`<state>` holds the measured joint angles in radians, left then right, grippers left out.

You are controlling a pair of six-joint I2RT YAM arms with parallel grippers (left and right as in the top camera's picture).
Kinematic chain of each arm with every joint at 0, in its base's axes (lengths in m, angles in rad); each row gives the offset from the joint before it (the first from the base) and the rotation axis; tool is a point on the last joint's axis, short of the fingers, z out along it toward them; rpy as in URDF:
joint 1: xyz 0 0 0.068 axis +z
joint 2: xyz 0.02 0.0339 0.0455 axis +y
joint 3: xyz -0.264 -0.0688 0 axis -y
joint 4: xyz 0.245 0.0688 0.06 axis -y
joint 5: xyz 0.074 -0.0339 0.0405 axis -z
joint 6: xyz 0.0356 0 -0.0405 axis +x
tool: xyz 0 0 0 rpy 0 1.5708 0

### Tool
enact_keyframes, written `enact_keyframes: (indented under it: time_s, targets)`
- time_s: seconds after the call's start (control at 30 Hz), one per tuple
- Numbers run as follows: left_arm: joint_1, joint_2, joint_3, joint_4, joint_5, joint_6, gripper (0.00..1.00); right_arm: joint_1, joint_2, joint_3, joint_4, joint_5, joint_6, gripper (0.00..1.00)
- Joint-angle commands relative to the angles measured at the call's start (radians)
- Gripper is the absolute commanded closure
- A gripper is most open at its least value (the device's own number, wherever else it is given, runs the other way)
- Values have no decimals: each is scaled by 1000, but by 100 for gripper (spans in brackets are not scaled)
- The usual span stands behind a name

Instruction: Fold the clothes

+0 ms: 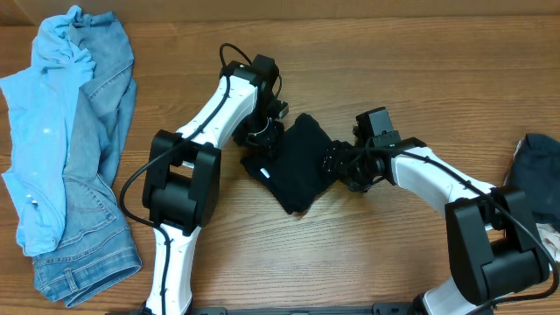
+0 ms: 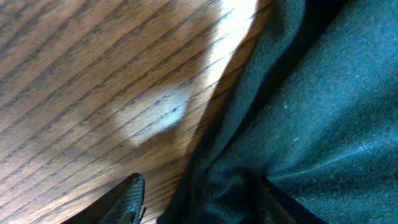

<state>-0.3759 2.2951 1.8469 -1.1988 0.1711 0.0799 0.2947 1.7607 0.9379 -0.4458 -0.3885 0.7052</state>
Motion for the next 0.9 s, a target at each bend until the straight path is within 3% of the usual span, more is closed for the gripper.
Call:
enact_keyframes:
  time_s: [0.0, 0.23, 0.33, 0.37, 0.4, 0.43, 0.47, 0.57, 0.67, 0.87]
  targets:
    - [-7, 20, 18, -5, -25, 10, 42, 22, 4, -18, 48, -17, -28, 21]
    - [-7, 20, 18, -26, -25, 10, 42, 34, 48, -18, 153, -13, -32, 16]
    - [-7, 20, 18, -29, -25, 9, 42, 34, 69, -18, 160, 12, -32, 23]
    - [-7, 20, 18, -31, -25, 10, 42, 33, 69, -18, 153, 36, -32, 37]
    - [-7, 20, 18, -35, -26, 10, 42, 33, 69, -18, 153, 48, -49, 59]
    - [-6, 20, 18, -40, -30, 10, 43, 25, 69, -18, 154, 56, -85, 90]
    - [-5, 20, 18, -42, -40, 7, 46, 17, 69, -17, 153, 55, -106, 96]
    - [-3, 17, 19, -39, -109, -18, 45, -8, 62, -6, 136, 52, -191, 96]
    - [1, -18, 58, -30, -244, -132, 39, -31, 14, 18, 97, 55, -269, 96]
    - [22, -129, 177, -58, -249, -171, 38, -118, -175, 35, 50, 141, -268, 96]
